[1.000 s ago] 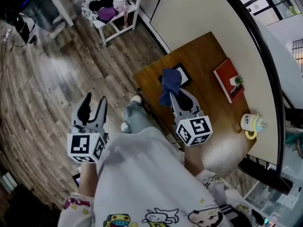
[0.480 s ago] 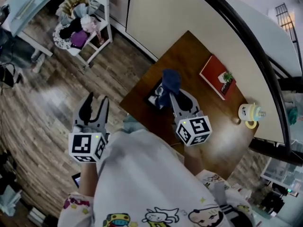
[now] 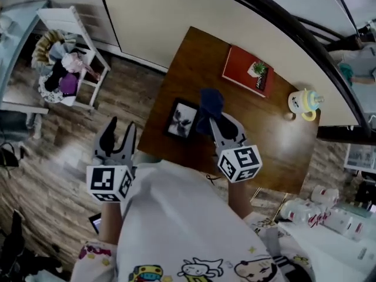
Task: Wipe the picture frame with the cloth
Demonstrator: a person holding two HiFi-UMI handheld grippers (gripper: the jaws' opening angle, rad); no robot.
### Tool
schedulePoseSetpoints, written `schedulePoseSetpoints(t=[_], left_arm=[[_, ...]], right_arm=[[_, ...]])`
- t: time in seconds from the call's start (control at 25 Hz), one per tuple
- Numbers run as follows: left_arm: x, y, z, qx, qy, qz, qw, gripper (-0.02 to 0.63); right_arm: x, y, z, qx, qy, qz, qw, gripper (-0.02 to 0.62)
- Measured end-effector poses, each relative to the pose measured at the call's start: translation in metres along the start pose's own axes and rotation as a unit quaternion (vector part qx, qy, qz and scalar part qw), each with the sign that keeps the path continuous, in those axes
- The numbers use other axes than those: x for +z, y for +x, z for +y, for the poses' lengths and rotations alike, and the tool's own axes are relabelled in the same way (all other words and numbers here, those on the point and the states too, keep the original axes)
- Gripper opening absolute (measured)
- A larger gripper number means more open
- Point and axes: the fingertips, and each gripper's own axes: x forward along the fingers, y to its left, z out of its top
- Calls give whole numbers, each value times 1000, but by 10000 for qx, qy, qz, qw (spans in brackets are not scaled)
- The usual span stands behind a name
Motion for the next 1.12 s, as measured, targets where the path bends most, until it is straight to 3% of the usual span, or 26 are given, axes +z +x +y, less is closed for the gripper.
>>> schedulePoseSetpoints(t=[0.24,0.6,0.8,1.12], left_arm=[[10,44,-20,-959,355,262,9944,173],[11,95,-44,-2150,685,657,9720,173],[3,106,-57,-2468,711,857,9626,173],[-8,107,-61,-2562,785,996,9583,173]], right_arm=[[-7,-21,-17,-825,402,-57,9958,55],[-19,-41,-29,-1885,818,38,9787,55],[-22,-48,-32,-2142,935,75,9723,55],[-25,-48,-28,-2122,902,52,9730,55]])
